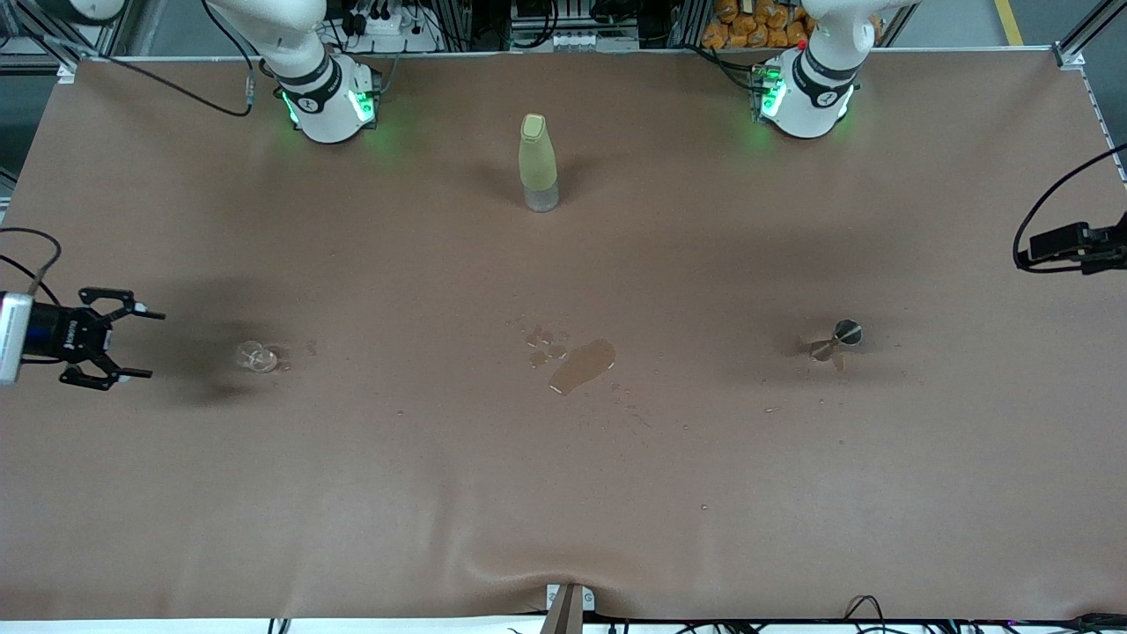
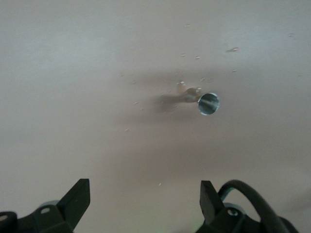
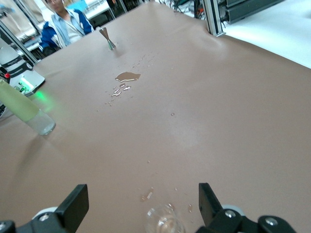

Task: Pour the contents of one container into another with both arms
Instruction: 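Lower the right gripper to the glass beaker while the left gripper reaches the jigger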

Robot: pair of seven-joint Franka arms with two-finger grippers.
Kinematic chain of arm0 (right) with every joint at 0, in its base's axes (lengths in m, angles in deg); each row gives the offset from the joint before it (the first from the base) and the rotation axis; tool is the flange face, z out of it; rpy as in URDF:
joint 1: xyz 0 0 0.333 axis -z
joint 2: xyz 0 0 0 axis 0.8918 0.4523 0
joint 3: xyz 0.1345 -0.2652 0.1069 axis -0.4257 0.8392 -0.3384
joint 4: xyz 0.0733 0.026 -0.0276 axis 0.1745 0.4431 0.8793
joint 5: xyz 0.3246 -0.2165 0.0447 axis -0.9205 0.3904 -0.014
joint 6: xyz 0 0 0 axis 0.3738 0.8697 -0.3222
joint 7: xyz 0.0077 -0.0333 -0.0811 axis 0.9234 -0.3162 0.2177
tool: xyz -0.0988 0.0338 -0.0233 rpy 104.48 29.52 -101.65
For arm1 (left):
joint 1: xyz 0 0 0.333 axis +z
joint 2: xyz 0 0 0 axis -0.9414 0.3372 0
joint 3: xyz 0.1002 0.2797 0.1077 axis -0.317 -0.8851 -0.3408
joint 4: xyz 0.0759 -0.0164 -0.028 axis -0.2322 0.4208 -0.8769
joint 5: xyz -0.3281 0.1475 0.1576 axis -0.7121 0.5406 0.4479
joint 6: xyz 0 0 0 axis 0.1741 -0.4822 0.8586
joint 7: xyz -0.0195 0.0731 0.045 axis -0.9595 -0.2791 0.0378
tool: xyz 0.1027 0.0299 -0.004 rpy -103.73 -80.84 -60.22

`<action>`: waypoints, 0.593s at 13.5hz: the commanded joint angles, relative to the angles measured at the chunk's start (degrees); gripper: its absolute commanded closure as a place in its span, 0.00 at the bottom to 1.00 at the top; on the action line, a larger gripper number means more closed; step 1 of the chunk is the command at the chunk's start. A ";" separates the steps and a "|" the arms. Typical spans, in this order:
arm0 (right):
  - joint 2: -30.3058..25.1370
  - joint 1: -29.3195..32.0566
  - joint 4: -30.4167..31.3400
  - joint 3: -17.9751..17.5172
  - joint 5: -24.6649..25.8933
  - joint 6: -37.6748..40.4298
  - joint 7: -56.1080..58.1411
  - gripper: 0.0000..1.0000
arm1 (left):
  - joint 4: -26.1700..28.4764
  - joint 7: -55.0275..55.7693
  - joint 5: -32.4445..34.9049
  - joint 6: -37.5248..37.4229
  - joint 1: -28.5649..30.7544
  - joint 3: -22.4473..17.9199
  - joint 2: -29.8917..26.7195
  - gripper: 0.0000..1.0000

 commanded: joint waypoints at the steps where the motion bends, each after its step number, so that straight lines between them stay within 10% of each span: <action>1: 4.77 1.43 -0.15 -0.76 -3.89 -1.77 8.12 0.00 | -0.90 -5.56 -5.61 2.51 1.69 0.43 5.22 0.00; 4: 7.24 1.96 2.92 -0.85 -4.86 -1.61 15.68 0.00 | -0.90 -8.72 -10.26 4.98 1.52 0.52 10.49 0.00; 8: 12.68 4.33 2.75 -1.02 -6.61 -0.56 25.88 0.00 | -0.46 -40.82 -22.21 5.25 2.39 0.52 16.12 0.00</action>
